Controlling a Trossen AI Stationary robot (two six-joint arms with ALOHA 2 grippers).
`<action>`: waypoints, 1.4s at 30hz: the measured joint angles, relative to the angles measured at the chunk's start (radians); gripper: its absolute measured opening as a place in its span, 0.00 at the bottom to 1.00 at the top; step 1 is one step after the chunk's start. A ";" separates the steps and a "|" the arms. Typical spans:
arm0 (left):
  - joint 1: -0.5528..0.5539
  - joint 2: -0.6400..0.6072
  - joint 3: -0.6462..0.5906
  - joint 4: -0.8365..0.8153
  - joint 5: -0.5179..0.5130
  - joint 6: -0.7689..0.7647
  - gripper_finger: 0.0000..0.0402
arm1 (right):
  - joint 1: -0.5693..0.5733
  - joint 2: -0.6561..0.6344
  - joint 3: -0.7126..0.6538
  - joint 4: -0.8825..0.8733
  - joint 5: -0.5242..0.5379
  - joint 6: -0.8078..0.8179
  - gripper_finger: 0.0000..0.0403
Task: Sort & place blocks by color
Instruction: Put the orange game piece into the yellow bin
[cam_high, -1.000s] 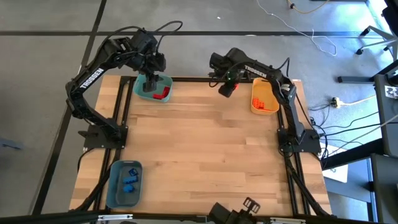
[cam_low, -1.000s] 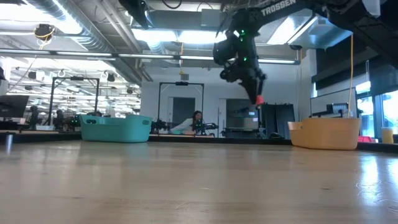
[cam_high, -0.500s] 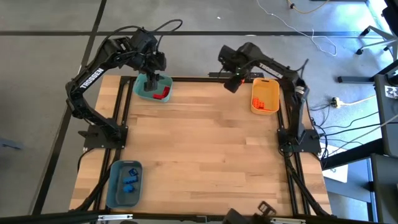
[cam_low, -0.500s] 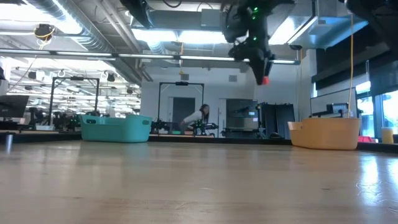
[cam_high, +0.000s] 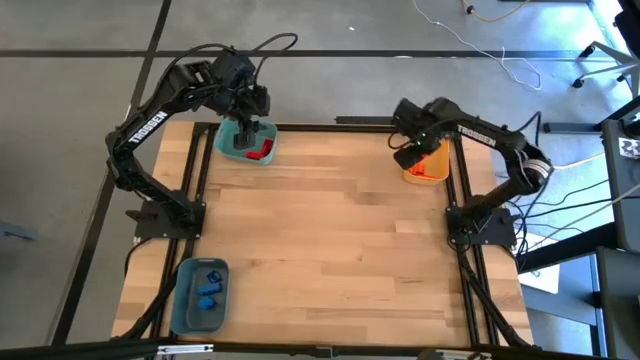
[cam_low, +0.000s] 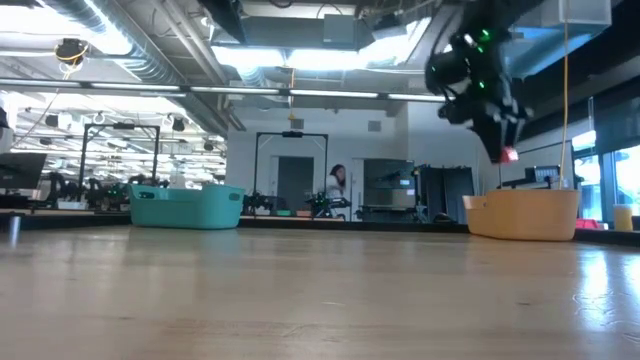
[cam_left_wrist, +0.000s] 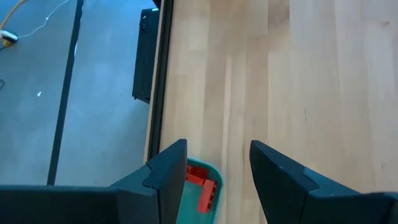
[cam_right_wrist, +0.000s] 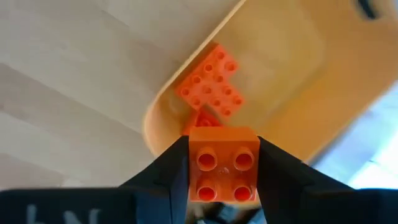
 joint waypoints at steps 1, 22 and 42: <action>-0.003 0.000 0.000 0.000 0.000 0.000 0.42 | -0.015 -0.009 -0.042 0.044 -0.014 0.003 0.35; -0.074 0.000 0.000 0.000 -0.002 0.000 0.42 | -0.192 -0.009 -0.337 0.433 -0.066 0.077 0.44; -0.073 0.000 0.000 0.000 -0.002 0.000 0.42 | -0.192 -0.009 -0.337 0.417 -0.065 0.077 0.54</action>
